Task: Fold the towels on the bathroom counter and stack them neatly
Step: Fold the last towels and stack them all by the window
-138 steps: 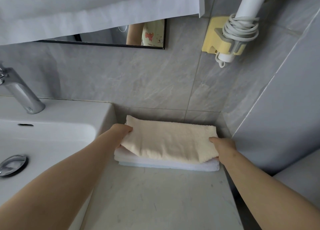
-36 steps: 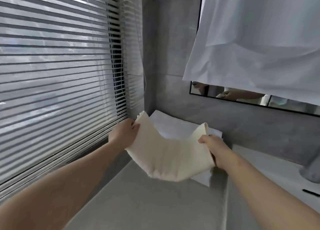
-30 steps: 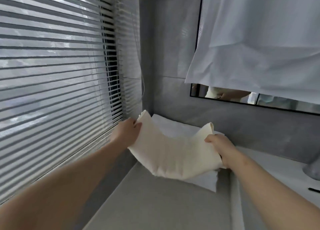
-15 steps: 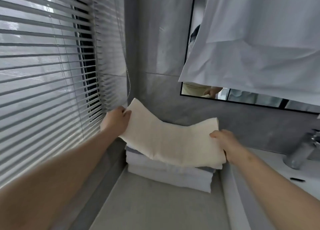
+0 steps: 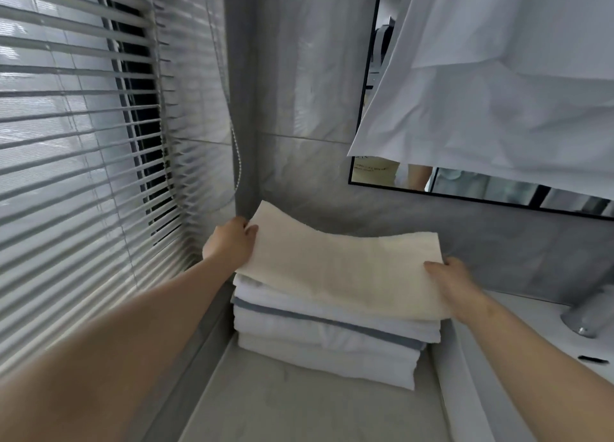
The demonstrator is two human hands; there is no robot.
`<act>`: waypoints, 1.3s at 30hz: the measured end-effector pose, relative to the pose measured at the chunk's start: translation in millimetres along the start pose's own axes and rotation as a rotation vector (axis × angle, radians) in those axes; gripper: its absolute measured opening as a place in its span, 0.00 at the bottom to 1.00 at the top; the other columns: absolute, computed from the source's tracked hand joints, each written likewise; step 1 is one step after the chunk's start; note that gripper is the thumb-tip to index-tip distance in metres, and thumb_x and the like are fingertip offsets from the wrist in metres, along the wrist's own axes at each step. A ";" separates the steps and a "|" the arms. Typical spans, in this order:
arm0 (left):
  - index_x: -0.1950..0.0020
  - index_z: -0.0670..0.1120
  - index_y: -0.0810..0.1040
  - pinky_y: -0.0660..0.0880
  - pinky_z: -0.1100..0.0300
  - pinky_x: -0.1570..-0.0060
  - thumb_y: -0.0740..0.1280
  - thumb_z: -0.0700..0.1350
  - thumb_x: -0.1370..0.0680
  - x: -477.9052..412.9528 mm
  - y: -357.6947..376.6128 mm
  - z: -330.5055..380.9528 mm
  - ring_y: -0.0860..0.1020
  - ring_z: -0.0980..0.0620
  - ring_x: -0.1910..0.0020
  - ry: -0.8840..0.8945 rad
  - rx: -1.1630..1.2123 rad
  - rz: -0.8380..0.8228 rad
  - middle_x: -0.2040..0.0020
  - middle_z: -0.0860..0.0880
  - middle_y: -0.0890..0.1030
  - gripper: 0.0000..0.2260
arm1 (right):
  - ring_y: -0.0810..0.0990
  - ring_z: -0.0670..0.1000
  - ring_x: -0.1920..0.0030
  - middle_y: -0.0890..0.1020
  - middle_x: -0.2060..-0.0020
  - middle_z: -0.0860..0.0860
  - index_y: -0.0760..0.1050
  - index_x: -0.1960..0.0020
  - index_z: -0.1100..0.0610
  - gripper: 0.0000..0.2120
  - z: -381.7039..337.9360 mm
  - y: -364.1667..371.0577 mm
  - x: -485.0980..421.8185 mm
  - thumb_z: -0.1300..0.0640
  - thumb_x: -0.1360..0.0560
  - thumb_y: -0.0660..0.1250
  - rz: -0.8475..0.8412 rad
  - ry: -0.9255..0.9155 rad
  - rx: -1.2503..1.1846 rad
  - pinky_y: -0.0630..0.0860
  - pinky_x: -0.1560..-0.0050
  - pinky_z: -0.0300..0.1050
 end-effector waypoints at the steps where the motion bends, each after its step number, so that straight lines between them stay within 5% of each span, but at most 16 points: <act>1: 0.49 0.42 0.71 0.68 0.55 0.59 0.55 0.51 0.18 -3.0 4.9 -0.2 0.73 0.42 0.56 -0.004 0.000 -0.010 0.53 0.42 0.76 0.13 | 0.76 0.59 0.51 0.77 0.49 0.59 0.70 0.45 0.62 0.07 1.6 -0.3 -5.1 0.61 0.22 0.59 0.007 -0.002 0.002 0.73 0.51 0.51; 9: 0.45 0.42 0.73 0.70 0.55 0.59 0.55 0.51 0.18 -18.1 40.8 -11.5 0.72 0.44 0.57 -0.046 -0.025 -0.106 0.52 0.42 0.77 0.15 | 0.73 0.55 0.53 0.74 0.57 0.54 0.68 0.47 0.61 0.04 12.4 2.1 -27.1 0.61 0.20 0.59 0.044 -0.040 0.094 0.68 0.63 0.43; 17: 0.42 0.41 0.73 0.73 0.53 0.53 0.55 0.51 0.18 -22.0 54.5 -24.0 0.75 0.41 0.50 -0.080 -0.034 -0.135 0.46 0.40 0.77 0.16 | 0.72 0.56 0.52 0.73 0.50 0.57 0.68 0.42 0.63 0.10 32.6 9.5 -37.7 0.58 0.20 0.59 0.068 0.005 0.227 0.69 0.54 0.46; 27: 0.41 0.43 0.71 0.71 0.53 0.55 0.52 0.51 0.18 -13.5 62.1 -24.9 0.76 0.41 0.48 -0.109 -0.195 -0.094 0.44 0.42 0.76 0.15 | 0.72 0.55 0.54 0.74 0.50 0.57 0.68 0.38 0.65 0.14 47.6 14.9 -31.7 0.59 0.21 0.58 0.054 0.073 0.311 0.66 0.63 0.43; 33: 0.36 0.42 0.69 0.70 0.50 0.53 0.54 0.48 0.18 -7.2 60.0 -23.9 0.74 0.39 0.43 -0.142 -0.189 -0.071 0.33 0.42 0.67 0.15 | 0.67 0.46 0.66 0.72 0.55 0.55 0.68 0.46 0.62 0.06 45.2 13.4 -26.5 0.60 0.21 0.59 0.086 0.011 0.359 0.60 0.71 0.41; 39: 0.36 0.44 0.69 0.69 0.52 0.56 0.54 0.48 0.18 -4.7 58.9 -23.0 0.75 0.41 0.44 -0.131 -0.210 -0.047 0.35 0.44 0.68 0.13 | 0.69 0.51 0.60 0.71 0.54 0.54 0.66 0.36 0.63 0.15 45.8 11.8 -23.7 0.59 0.21 0.60 0.143 -0.028 0.383 0.61 0.69 0.41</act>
Point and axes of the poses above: each hand's wrist, its own x-axis away from the middle knuckle, its own y-axis out of the palm, z = x × y, the point moved 6 cm from there along -x, towards the middle knuckle
